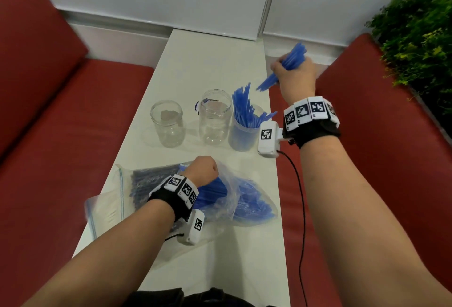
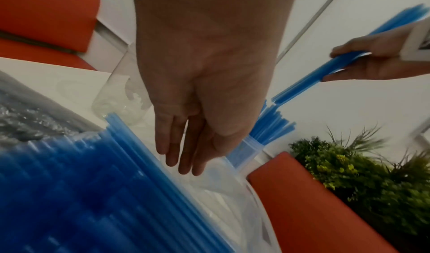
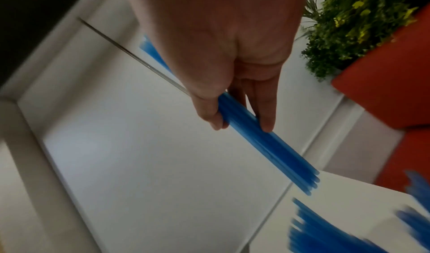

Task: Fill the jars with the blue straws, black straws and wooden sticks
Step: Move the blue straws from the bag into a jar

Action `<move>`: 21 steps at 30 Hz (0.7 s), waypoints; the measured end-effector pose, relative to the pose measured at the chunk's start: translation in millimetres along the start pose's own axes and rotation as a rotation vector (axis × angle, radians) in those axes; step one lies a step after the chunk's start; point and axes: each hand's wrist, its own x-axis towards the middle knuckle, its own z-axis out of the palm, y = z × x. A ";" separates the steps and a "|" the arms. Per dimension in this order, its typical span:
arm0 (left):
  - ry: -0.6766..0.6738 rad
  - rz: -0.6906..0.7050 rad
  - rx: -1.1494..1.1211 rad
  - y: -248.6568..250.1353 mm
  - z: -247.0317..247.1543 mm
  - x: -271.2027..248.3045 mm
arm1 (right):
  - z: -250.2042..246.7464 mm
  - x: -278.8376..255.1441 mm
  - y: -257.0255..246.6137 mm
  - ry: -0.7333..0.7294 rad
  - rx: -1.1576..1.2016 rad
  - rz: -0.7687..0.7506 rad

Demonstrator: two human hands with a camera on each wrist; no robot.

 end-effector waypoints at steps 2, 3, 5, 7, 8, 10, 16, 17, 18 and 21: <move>-0.051 0.081 0.134 0.2 3.8 1.7 | 13.2 2.3 17.9 -0.027 -0.083 0.039; -0.078 0.103 0.185 -1.6 5.6 3.9 | 20.5 4.0 26.3 -0.044 -0.114 0.071; -0.129 0.120 0.282 -5.6 8.4 7.2 | 33.0 7.2 41.9 -0.083 -0.183 0.141; -0.163 0.140 0.376 -9.5 12.3 10.1 | 42.8 9.4 57.4 -0.136 -0.253 0.199; -0.177 0.152 0.424 -11.1 15.0 11.9 | 46.6 9.7 64.2 -0.156 -0.281 0.217; -0.206 0.170 0.521 -11.6 18.6 11.7 | 51.9 9.4 76.0 -0.174 -0.334 0.237; -0.156 0.209 0.608 -6.9 23.9 7.1 | 54.9 7.7 87.6 -0.205 -0.312 0.197; -0.157 0.200 0.607 -5.8 22.3 7.2 | 53.6 8.0 86.3 -0.181 -0.311 0.178; -0.159 0.193 0.609 -4.5 20.1 7.0 | 52.3 8.0 84.1 -0.138 -0.332 0.148; -0.153 0.168 0.645 0.2 13.8 5.3 | 52.3 5.3 76.0 0.053 -0.443 -0.034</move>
